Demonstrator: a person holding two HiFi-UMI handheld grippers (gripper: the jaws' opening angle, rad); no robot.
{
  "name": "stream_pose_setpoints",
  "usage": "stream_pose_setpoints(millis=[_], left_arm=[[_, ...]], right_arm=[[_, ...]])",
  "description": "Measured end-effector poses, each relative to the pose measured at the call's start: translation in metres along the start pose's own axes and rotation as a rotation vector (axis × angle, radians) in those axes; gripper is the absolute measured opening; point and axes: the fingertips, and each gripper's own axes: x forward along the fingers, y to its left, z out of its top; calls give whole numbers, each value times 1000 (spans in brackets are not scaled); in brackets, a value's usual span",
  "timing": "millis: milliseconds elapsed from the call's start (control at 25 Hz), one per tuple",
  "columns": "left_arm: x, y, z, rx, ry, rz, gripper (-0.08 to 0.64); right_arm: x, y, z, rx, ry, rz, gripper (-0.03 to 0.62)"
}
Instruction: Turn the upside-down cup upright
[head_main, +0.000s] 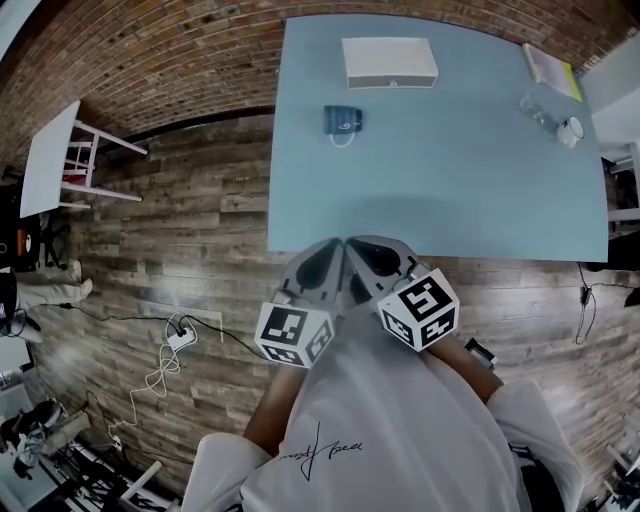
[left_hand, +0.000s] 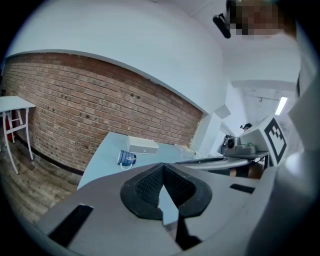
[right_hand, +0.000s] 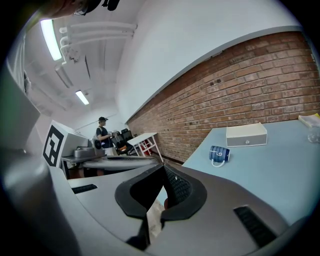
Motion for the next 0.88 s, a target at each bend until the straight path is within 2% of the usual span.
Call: stream_pose_setpoints(millis=[440,720,880], left_arm=[[51,15,24,10,-8,12,8],[57,22,25,-9,-19,42,9],[61,22,25,-24,-24,34,9]], right_arm=[[22,-49,28,11,-25,11,21],[28,-53,30,7,-23,47,21],[28,-57,28,3,-12,37,20]])
